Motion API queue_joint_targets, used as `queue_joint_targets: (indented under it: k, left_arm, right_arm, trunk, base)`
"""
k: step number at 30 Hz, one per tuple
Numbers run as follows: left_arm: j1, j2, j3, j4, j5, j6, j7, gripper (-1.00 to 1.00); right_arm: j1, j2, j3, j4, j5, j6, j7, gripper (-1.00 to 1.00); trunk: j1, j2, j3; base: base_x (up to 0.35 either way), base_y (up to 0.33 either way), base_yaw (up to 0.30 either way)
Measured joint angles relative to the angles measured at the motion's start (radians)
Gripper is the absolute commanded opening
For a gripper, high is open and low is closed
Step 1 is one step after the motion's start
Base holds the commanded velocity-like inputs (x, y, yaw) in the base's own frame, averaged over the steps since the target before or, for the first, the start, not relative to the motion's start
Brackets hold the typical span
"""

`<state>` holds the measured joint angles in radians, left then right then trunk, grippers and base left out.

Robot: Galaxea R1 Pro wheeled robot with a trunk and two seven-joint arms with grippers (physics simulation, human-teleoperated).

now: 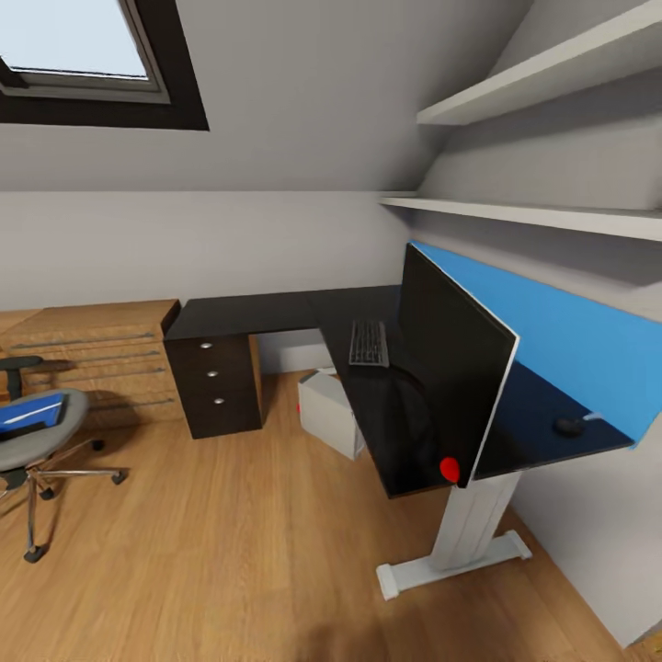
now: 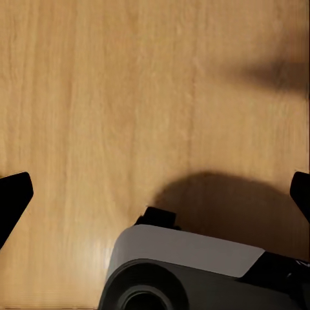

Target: In the bedroom, organize the workspace by keeping the computer under the desk, ensuring the monitor is on the desk, placing the keyboard on the desk next to the monitor, placing the mouse on the desk next to the keyboard, moving the folder from the swivel chair onto the desk next to the mouse, stacking the notebook on top of the folder with the pen on top of the notebook, and positioning the swivel chair next to the desk.

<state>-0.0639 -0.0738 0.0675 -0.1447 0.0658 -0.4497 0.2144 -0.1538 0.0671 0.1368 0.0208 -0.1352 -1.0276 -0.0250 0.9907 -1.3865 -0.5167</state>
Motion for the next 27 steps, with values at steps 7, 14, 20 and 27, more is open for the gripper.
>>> queue_joint_targets:
  k: [7, 14, 20, 27]
  left_arm:
    - [0.000, 0.001, 0.000, 0.000, 0.000, 0.000, 0.000, 1.00]
    - [0.000, 0.002, 0.000, 0.000, 0.000, 0.001, 0.000, 1.00]
    - [0.000, 0.000, -0.002, 0.000, -0.001, -0.002, -0.002, 1.00]
    - [0.000, 0.000, 0.002, 0.000, 0.002, -0.003, 0.003, 1.00]
  right_arm:
    - [0.000, 0.000, 0.000, 0.000, 0.000, 0.000, 0.000, 1.00]
    - [0.000, 0.000, 0.001, 0.000, 0.001, 0.001, 0.000, 1.00]
    - [0.000, 0.000, 0.002, 0.000, 0.002, 0.001, 0.000, 1.00]
    - [0.000, 0.000, 0.001, 0.000, 0.004, 0.002, 0.001, 1.00]
  trunk:
    - [0.000, 0.000, 0.000]
    - [0.000, 0.000, 0.000]
    - [0.000, 0.000, 0.000]
    - [-0.023, 0.042, 0.019]
  base:
    - [-0.072, -0.316, 0.000]
    - [-0.019, -0.287, 0.000]
    - [-0.002, -0.046, 0.000]
    - [0.000, -0.002, 0.000]
